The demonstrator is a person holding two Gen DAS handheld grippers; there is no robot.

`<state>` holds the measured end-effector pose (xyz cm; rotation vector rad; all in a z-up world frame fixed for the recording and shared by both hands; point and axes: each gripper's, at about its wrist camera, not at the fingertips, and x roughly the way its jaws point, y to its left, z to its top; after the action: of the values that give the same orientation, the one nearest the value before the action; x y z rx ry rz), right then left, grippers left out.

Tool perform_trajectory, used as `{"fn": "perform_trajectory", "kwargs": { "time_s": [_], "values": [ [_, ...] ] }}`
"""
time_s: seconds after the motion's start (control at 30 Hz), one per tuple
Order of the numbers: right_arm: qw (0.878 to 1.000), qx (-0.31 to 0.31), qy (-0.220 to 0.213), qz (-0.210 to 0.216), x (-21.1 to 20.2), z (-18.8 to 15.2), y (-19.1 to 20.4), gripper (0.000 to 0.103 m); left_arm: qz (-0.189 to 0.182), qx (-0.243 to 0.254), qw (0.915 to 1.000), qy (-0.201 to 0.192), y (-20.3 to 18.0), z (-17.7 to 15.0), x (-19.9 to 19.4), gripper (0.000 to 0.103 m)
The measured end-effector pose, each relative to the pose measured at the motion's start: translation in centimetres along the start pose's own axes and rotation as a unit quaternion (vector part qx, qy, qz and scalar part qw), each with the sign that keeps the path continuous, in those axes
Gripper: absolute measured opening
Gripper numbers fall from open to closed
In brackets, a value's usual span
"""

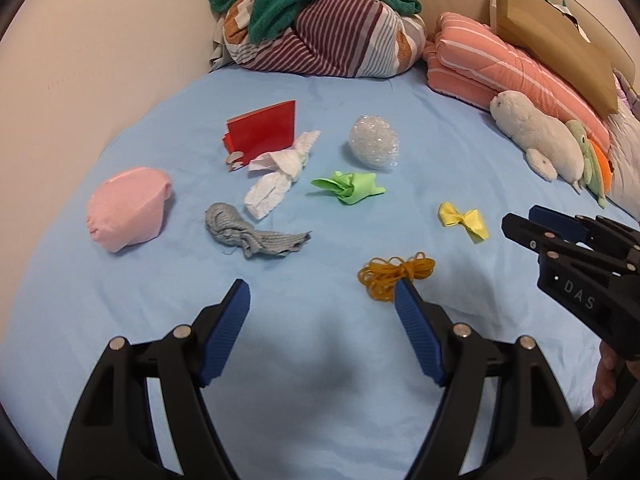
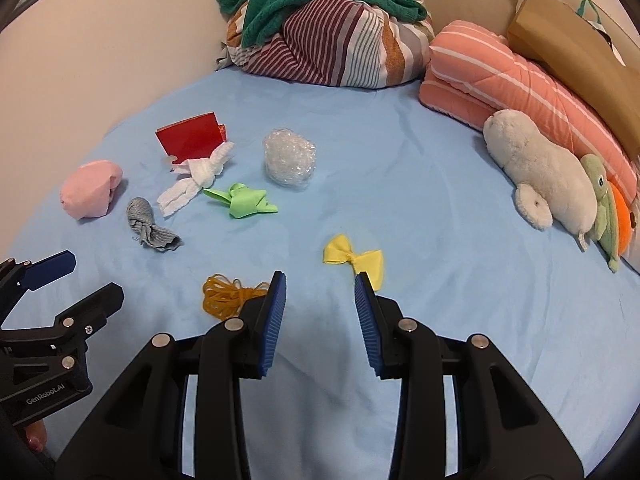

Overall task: Collect trash
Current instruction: 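Move both open tools back over the bed toward the remaining items, then grasp the orange rubber bands with the left tool while the right tool grasps the yellow bow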

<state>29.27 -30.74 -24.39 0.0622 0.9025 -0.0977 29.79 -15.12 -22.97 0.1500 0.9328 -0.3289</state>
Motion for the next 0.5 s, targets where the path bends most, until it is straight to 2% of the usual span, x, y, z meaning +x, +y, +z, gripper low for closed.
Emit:
{"fn": "perform_trajectory", "kwargs": {
  "time_s": [0.27,0.5],
  "values": [
    [0.997,-0.062,-0.006,0.033,2.1,0.9,-2.7,0.034,-0.012,0.008,0.9998,0.016,-4.4,0.9,3.5,0.075],
    [0.995,-0.083,0.013,0.051,6.6,0.1,-3.7,0.034,-0.014,0.015,0.9991,0.038,-6.2,0.8,7.2,0.075]
  ]
}}
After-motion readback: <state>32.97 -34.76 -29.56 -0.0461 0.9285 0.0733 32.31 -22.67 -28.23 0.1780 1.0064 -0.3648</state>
